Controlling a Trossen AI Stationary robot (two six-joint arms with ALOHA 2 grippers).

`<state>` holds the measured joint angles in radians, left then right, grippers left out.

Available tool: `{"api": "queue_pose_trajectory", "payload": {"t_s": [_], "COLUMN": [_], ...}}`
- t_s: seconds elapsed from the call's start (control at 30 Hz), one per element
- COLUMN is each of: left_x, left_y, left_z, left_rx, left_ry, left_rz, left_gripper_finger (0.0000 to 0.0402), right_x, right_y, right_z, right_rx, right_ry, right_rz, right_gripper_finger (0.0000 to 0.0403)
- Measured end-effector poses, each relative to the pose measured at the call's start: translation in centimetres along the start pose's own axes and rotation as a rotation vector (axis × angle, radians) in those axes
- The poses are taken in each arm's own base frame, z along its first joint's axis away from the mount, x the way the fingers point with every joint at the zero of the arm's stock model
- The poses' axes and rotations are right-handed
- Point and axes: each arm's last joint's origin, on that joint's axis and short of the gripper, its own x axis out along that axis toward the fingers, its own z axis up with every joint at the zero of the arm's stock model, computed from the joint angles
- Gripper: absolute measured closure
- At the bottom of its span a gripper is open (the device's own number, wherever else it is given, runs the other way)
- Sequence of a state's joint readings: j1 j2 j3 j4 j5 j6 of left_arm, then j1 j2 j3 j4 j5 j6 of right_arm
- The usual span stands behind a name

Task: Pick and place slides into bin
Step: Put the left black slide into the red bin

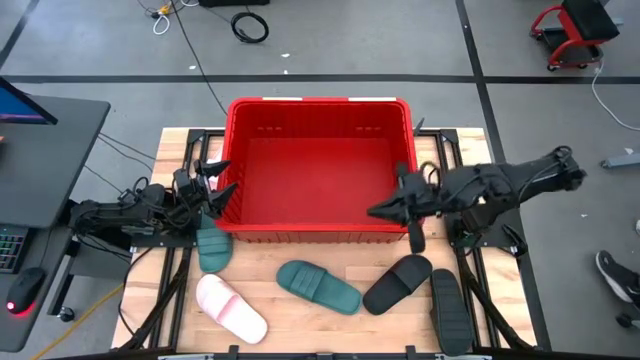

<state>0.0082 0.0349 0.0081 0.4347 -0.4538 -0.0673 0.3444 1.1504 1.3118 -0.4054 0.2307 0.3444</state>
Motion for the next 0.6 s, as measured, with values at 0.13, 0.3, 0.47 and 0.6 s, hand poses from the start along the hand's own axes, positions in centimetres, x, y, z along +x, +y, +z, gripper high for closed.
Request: {"api": "queue_pose_trajectory", "payload": {"t_s": [0.13,0.3,0.47,0.6], "left_x": [0.0,0.0,0.0,0.0], "left_y": [0.0,0.0,0.0,0.0], "left_z": [0.0,0.0,0.0,-0.1], "left_rx": [0.001,0.002,0.002,0.004], "left_ry": [0.001,0.001,0.003,0.008], "left_rz": [0.000,0.000,-0.002,-0.002], "left_gripper_finger": [0.0005,0.0005,0.0005,0.0005], "right_x": [1.3,2.7,3.9,4.5], "right_y": [3.0,6.9,10.6,13.2], "right_z": [0.1,-1.3,-3.1,-4.4], "right_rx": [0.086,0.271,0.469,0.651], "right_ry": [0.077,0.209,0.289,0.357], "right_rz": [-0.009,0.006,0.038,0.048], "right_gripper_finger": [0.0398,0.0400,0.0399,0.0401]}}
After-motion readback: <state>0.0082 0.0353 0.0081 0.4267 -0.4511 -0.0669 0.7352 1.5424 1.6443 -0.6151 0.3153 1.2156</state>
